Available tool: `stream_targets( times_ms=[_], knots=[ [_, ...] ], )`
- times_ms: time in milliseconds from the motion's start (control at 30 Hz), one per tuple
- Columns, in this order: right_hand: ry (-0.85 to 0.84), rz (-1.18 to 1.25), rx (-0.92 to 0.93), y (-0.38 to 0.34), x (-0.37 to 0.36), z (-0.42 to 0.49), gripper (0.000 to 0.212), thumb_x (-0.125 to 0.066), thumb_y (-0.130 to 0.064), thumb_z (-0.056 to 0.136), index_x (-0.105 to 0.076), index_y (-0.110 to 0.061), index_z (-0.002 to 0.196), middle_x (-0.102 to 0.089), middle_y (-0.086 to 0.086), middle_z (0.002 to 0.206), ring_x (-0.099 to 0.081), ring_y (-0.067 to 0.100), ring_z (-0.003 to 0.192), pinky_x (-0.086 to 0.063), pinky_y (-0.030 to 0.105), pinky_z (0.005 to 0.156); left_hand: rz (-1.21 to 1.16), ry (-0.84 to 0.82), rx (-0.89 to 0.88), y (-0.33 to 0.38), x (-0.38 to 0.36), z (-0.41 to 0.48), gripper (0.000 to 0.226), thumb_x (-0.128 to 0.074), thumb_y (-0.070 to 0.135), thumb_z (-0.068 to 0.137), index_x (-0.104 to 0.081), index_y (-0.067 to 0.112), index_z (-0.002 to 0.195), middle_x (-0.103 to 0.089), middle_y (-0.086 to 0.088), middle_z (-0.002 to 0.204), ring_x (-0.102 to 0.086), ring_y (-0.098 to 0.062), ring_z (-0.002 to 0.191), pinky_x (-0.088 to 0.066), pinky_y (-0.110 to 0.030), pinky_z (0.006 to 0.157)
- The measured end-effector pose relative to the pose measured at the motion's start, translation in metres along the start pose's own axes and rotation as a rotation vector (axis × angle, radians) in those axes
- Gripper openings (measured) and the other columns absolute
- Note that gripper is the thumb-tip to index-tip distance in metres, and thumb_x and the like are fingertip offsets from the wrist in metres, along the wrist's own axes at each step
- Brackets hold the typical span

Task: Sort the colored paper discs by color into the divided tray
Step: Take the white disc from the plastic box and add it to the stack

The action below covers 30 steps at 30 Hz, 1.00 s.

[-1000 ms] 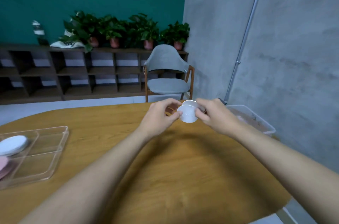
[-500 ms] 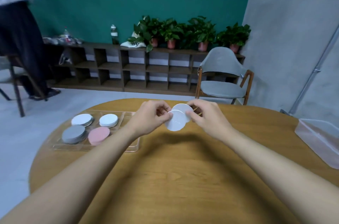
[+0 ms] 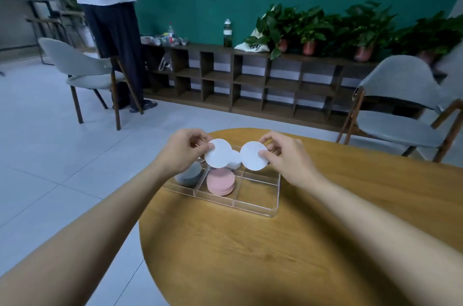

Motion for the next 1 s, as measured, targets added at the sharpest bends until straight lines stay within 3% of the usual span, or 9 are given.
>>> stream_targets(
  times_ms=[200, 367, 567, 733, 900, 1000],
  knots=[
    [-0.013, 0.023, -0.053, 0.009, -0.054, 0.050, 0.016, -0.075, -0.017, 0.088, -0.068, -0.029, 0.096, -0.062, -0.008, 0.074, -0.056, 0.007, 0.064, -0.048, 0.025, 0.064, -0.017, 0.163, 0.148, -0.070, 0.025, 0.029, 0.007, -0.074, 0.023, 0.094, -0.075, 0.017, 0.098, -0.076, -0.009, 0.084, -0.074, -0.026, 0.078, -0.059, -0.038, 0.070],
    [-0.038, 0.070, -0.181, 0.032, -0.086, 0.077, 0.015, -0.076, -0.018, 0.088, -0.067, -0.029, 0.093, -0.072, 0.001, 0.073, -0.064, 0.016, 0.067, -0.049, 0.030, 0.066, -0.025, 0.205, 0.217, -0.102, 0.021, 0.054, 0.010, -0.075, 0.021, 0.094, -0.076, 0.011, 0.097, -0.075, -0.008, 0.079, -0.072, -0.019, 0.069, -0.062, -0.037, 0.071],
    [-0.078, -0.027, -0.191, 0.038, -0.099, 0.083, 0.011, -0.075, -0.021, 0.088, -0.070, -0.028, 0.096, -0.071, -0.007, 0.078, -0.062, 0.007, 0.072, -0.042, 0.019, 0.062, 0.125, 0.152, 0.200, -0.113, 0.008, 0.067, 0.011, -0.078, 0.023, 0.091, -0.081, 0.013, 0.095, -0.077, 0.000, 0.084, -0.071, -0.014, 0.077, -0.060, -0.030, 0.071],
    [-0.058, -0.081, -0.163, 0.038, -0.102, 0.080, 0.010, -0.075, -0.017, 0.087, -0.076, -0.020, 0.096, -0.071, -0.004, 0.083, -0.056, -0.001, 0.073, -0.036, 0.000, 0.064, 0.244, 0.132, 0.154, -0.114, 0.005, 0.068, 0.013, -0.079, 0.022, 0.090, -0.082, 0.011, 0.094, -0.076, -0.002, 0.085, -0.068, -0.016, 0.080, -0.059, -0.037, 0.070],
    [-0.036, -0.078, -0.156, 0.040, -0.107, 0.075, 0.015, -0.076, -0.016, 0.085, -0.079, -0.014, 0.100, -0.068, -0.004, 0.082, -0.055, 0.000, 0.072, -0.038, 0.002, 0.061, 0.316, 0.140, 0.082, -0.107, 0.000, 0.067, 0.007, -0.078, 0.017, 0.089, -0.080, 0.013, 0.094, -0.072, -0.001, 0.091, -0.064, -0.017, 0.085, -0.046, -0.023, 0.064],
    [-0.038, -0.087, -0.153, 0.039, -0.107, 0.075, 0.014, -0.077, -0.018, 0.086, -0.080, -0.015, 0.099, -0.066, -0.006, 0.086, -0.053, -0.002, 0.075, -0.037, 0.001, 0.062, 0.357, 0.116, 0.056, -0.105, -0.003, 0.067, 0.007, -0.074, 0.012, 0.090, -0.082, 0.012, 0.091, -0.074, -0.003, 0.090, -0.064, -0.019, 0.084, -0.048, -0.023, 0.066]
  ],
)
Point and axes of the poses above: each hand's wrist, its own z-axis towards the middle knuckle, its own x-axis out of the back of the hand, y = z × x, the point moved 4 cm from there along z, towards the middle knuckle
